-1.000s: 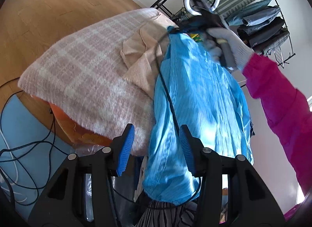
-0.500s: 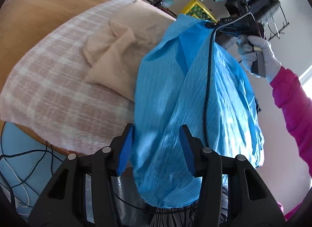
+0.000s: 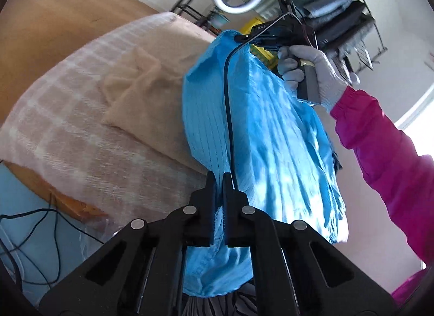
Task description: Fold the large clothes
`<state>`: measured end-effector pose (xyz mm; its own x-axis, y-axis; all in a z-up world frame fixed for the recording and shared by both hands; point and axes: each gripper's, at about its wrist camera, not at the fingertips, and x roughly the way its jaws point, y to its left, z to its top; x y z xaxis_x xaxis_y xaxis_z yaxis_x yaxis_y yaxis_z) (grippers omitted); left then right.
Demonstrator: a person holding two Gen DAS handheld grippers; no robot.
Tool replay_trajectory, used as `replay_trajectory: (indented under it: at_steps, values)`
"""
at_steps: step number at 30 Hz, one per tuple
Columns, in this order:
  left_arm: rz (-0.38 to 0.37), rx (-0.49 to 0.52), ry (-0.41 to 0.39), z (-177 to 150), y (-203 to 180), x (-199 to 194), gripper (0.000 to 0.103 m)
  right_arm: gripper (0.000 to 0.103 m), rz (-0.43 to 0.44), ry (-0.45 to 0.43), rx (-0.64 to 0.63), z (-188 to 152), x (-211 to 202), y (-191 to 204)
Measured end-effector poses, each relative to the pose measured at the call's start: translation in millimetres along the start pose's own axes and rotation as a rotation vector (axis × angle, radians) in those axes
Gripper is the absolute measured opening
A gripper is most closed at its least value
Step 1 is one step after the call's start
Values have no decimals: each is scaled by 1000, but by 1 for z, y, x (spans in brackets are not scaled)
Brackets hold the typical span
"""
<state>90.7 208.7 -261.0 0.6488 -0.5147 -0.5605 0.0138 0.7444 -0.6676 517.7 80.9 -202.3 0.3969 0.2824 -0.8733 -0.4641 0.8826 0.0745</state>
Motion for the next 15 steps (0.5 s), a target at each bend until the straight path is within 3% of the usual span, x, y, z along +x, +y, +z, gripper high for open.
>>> replay_trajectory:
  at_steps: [3,9,11,12,13,15]
  values:
    - [-1,-40,-10,-5,9,-5,1,0,12,-8,13,10,19,24]
    - [71,-132,8,-18,35,-4,1,0,29,15,126,30,56,52]
    - [76,-179,13,-23,45,-7,2,6,39,38,144,34,61,54]
    - [69,-200,18,-25,49,-9,8,19,42,66,132,36,62,55]
    - [52,-219,17,-28,51,-11,25,33,22,76,119,36,60,55]
    - [39,-225,0,-35,53,-17,53,38,-5,58,78,34,44,55]
